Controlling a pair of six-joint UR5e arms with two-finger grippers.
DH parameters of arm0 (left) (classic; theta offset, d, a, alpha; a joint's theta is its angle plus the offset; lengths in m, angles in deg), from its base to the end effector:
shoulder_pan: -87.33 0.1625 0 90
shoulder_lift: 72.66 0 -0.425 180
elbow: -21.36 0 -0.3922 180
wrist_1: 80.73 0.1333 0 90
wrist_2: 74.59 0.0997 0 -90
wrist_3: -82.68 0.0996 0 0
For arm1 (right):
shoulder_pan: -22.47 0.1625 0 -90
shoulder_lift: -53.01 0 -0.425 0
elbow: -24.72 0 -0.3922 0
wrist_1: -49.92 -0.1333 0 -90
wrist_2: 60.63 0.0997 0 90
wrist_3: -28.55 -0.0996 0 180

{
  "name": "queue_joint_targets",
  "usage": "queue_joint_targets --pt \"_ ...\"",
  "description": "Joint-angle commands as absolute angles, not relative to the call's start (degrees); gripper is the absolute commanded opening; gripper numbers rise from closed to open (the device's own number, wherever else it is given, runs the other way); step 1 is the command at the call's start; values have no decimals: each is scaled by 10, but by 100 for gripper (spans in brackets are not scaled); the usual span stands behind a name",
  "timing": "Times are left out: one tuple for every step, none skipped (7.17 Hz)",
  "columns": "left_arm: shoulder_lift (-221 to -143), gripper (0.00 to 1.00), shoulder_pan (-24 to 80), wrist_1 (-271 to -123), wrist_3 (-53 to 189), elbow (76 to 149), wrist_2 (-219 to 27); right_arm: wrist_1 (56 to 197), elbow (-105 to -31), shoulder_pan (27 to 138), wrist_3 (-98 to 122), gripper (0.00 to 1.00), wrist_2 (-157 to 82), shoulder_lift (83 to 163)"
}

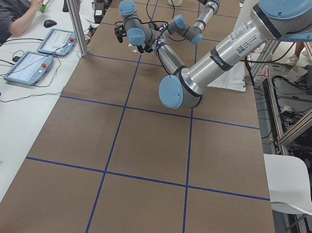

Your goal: Left arm hands cup to right arm to dump lemon

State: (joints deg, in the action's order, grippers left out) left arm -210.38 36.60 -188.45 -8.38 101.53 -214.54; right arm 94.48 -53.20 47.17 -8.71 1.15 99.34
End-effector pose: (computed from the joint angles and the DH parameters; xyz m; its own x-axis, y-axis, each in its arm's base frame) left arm 0.4199 -0.6037 0.1615 0.3556 -0.4538 -0.8171 0.1049 0.8881 -0.4476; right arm -0.5928 -0.4712 0.1870 0.7497 -0.4271 0.5055 -0.3141 0.4427 0.8398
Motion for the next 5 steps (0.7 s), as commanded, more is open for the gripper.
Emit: queue_joint_targets --pt "-2104 44 374 -1892 -84 1013 -2145 945 -533 472 -87 10 11 993" --pt "-2104 44 375 -1892 -84 1012 -2145 945 -533 472 -87 10 11 993" --pt "-2105 44 375 -1892 -84 1012 -2145 945 -534 471 -87 11 11 993" --pt "-2105 44 375 -1892 -84 1012 -2145 945 -534 469 -86 11 10 994" --pt "-2105 44 375 -1893 -84 1010 -2145 945 -534 463 -86 11 -5 994"
